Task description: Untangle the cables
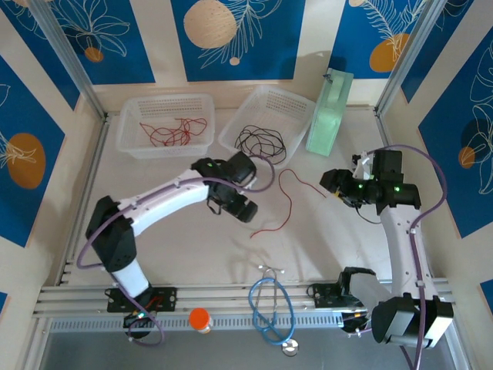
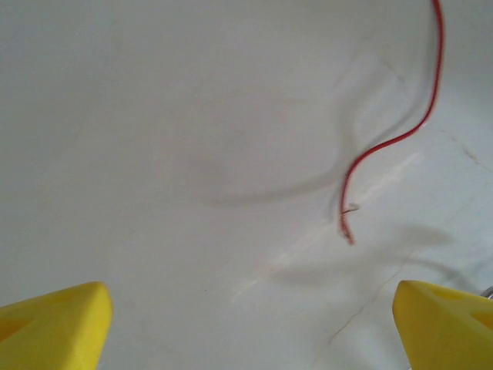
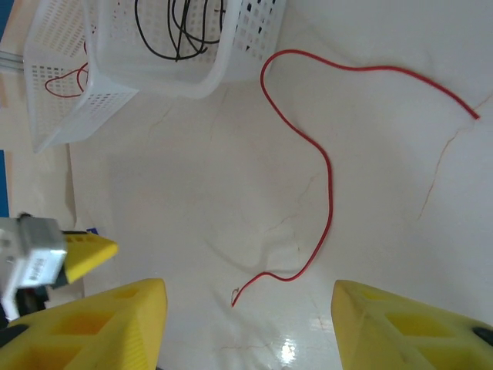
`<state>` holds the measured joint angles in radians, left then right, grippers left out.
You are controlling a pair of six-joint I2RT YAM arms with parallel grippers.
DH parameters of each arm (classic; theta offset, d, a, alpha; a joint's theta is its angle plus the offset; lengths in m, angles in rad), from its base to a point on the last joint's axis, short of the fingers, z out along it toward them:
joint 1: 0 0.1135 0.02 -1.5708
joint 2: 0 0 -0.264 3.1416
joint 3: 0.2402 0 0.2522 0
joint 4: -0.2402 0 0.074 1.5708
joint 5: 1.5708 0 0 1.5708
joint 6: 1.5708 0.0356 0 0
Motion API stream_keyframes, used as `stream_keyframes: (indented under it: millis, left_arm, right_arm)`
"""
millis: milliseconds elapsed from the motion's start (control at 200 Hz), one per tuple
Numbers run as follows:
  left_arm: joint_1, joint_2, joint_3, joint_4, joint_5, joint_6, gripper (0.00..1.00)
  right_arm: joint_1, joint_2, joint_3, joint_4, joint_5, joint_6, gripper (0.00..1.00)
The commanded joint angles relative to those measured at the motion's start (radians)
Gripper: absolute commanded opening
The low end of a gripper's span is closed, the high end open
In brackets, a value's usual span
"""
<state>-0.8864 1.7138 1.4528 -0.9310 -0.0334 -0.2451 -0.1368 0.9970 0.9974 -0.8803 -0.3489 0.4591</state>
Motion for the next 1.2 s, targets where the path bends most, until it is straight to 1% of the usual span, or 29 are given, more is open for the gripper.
stream_keyframes:
  millis: [0, 105, 155, 205, 270, 305, 360, 400, 510, 675, 785, 970, 1090, 1171, 1196]
  left_arm:
    - [-0.068, 0.113, 0.088, 0.117, -0.018, -0.113, 0.93]
    - [-0.11, 0.242, 0.196, 0.216, -0.068, -0.178, 0.94]
    - [-0.118, 0.303, 0.251, 0.254, -0.084, -0.204, 0.92]
    - [-0.123, 0.358, 0.303, 0.274, -0.131, -0.222, 0.9]
    - [-0.123, 0.424, 0.368, 0.289, -0.186, -0.244, 0.88]
    - [-0.123, 0.456, 0.402, 0.29, -0.227, -0.256, 0.86]
    - [-0.12, 0.505, 0.454, 0.283, -0.28, -0.283, 0.85]
    - [-0.118, 0.538, 0.486, 0.281, -0.315, -0.303, 0.83]
    - [-0.109, 0.618, 0.552, 0.276, -0.369, -0.364, 0.77]
    - [-0.082, 0.702, 0.609, 0.284, -0.367, -0.427, 0.69]
    - [-0.068, 0.73, 0.654, 0.259, -0.378, -0.433, 0.68]
    - [-0.048, 0.777, 0.68, 0.272, -0.304, -0.437, 0.62]
    - [-0.049, 0.798, 0.679, 0.281, -0.278, -0.446, 0.51]
    - [-0.049, 0.805, 0.675, 0.278, -0.27, -0.452, 0.4]
    - [-0.05, 0.805, 0.673, 0.278, -0.271, -0.45, 0.35]
  right_arm:
    - [-0.03, -0.006, 0.035, -0.028, -0.03, -0.034, 0.58]
    - [-0.055, -0.013, 0.026, -0.005, -0.014, -0.021, 0.57]
    - [-0.065, -0.019, 0.015, 0.01, -0.015, -0.013, 0.56]
    - [-0.073, -0.024, 0.007, 0.023, -0.021, -0.007, 0.55]
    - [-0.076, -0.03, -0.004, 0.034, -0.032, -0.002, 0.55]
    - [-0.077, -0.034, -0.009, 0.039, -0.039, 0.0, 0.53]
    - [-0.077, -0.039, -0.018, 0.045, -0.052, 0.004, 0.52]
    - [-0.076, -0.046, -0.027, 0.052, -0.061, 0.009, 0.52]
    - [-0.076, -0.071, -0.047, 0.068, -0.092, 0.021, 0.52]
    - [-0.075, -0.095, -0.066, 0.073, -0.121, 0.023, 0.51]
    - [-0.072, -0.101, -0.081, 0.08, -0.138, 0.023, 0.51]
    - [-0.069, -0.104, -0.095, 0.085, -0.152, 0.021, 0.51]
    - [-0.066, -0.122, -0.092, 0.073, -0.158, 0.024, 0.51]
    - [-0.066, -0.14, -0.089, 0.064, -0.153, 0.024, 0.51]
    - [-0.066, -0.144, -0.089, 0.061, -0.152, 0.025, 0.51]
